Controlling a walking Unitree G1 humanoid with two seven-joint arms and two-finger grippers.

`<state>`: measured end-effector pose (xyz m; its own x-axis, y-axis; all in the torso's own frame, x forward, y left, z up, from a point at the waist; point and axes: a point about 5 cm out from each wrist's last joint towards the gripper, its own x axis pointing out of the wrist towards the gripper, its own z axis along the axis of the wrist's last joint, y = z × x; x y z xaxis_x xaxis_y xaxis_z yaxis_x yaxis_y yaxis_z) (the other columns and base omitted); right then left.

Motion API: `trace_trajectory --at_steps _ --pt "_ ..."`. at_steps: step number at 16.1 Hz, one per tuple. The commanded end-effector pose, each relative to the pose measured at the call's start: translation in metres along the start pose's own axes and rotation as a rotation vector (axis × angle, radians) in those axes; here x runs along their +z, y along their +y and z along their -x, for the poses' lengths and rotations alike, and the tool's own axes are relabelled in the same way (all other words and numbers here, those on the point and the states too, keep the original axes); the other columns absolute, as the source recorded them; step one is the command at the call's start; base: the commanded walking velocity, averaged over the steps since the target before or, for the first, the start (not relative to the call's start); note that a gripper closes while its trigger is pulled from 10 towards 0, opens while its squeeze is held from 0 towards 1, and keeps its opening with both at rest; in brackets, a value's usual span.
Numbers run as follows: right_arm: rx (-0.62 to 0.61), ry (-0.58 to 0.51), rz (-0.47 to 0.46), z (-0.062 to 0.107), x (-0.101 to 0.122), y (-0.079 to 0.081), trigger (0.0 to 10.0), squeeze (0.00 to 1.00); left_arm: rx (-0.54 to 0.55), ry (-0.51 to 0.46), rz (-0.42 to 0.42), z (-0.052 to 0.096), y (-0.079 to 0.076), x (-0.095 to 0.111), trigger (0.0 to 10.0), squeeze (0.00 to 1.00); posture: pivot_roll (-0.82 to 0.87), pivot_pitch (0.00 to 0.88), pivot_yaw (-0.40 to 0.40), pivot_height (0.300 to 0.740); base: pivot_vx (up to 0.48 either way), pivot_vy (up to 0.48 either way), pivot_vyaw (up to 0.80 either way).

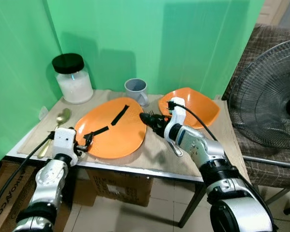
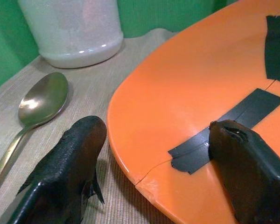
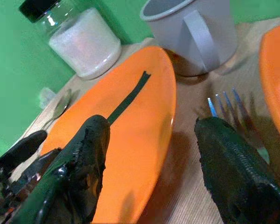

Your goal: Setting the table

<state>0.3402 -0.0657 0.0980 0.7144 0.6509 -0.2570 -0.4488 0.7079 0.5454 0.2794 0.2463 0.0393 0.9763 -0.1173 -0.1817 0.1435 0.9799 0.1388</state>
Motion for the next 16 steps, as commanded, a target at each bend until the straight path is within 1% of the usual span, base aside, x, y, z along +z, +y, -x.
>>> trace_trajectory --at_steps 1,2,3,4,7,9,12,16 --pt "0.020 -0.011 0.009 0.002 0.005 0.001 10.0 0.00 -0.028 0.108 0.017 0.011 -0.003 -0.022 10.0 0.37 -0.03 0.000 -0.019 0.740 0.000 0.000 0.00" --pt "0.042 -0.010 0.022 0.003 0.006 0.003 10.0 0.00 -0.046 0.058 -0.003 0.007 0.000 -0.010 10.0 0.26 -0.02 0.000 -0.022 0.740 0.000 0.000 0.00" --pt "0.083 -0.004 0.041 0.005 0.006 0.006 10.0 0.00 -0.074 0.010 -0.038 0.004 0.003 0.004 10.0 0.05 -0.01 0.000 -0.025 0.740 0.000 0.000 0.00" --pt "0.100 0.000 0.047 0.005 0.006 0.007 10.0 0.00 -0.087 0.001 -0.049 0.003 0.004 0.008 10.0 0.00 -0.01 0.000 -0.026 0.740 0.000 0.000 0.00" --pt "0.137 0.014 0.072 0.008 0.004 0.010 10.0 0.00 -0.102 -0.026 -0.088 0.003 0.009 0.019 10.0 0.00 0.00 0.000 -0.029 0.740 0.000 0.000 0.00" --pt "0.109 0.011 0.063 0.009 0.006 0.006 10.0 0.00 -0.106 -0.043 -0.085 0.003 0.011 0.025 10.0 0.00 0.01 0.000 -0.030 0.740 0.000 0.000 0.00" --pt "0.088 0.017 0.054 0.012 0.007 -0.001 10.0 0.00 -0.162 -0.077 -0.079 0.007 0.008 0.032 10.0 0.00 0.01 0.000 -0.029 0.740 0.000 0.000 0.00" --pt "0.113 0.013 0.053 0.015 0.009 0.000 10.0 0.00 -0.193 -0.128 -0.089 0.010 0.011 0.049 10.0 0.00 0.02 0.000 -0.031 0.740 0.000 0.000 0.00"
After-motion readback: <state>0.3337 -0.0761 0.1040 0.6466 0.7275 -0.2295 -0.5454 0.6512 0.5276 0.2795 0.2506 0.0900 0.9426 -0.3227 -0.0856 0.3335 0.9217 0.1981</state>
